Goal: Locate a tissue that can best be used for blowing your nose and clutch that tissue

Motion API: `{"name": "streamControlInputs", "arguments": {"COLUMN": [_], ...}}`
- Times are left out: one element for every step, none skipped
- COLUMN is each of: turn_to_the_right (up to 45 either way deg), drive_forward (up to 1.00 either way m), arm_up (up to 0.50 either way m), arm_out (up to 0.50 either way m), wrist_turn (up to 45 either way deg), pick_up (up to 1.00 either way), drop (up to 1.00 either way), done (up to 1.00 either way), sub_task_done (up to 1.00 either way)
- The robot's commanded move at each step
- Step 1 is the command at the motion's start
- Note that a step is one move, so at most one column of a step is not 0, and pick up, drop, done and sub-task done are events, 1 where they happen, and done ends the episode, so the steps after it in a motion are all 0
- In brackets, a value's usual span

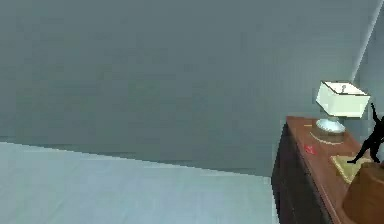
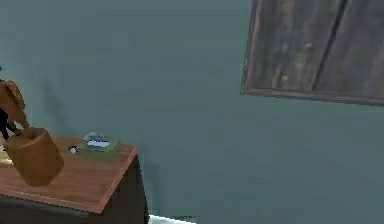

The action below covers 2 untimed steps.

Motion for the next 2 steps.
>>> {"name": "streamControlInputs", "arguments": {"turn_to_the_right": [-24.0,0.0], "drive_forward": [0.00,0.00], "arm_up": [0.00,0.50], "arm_out": [0.00,0.00], "wrist_turn": [0.0,0.0], "pick_up": [0.00,0.00], "drop": [0.00,0.00], "done": [0.00,0.00], "sub_task_done": [0.00,0.00]}}
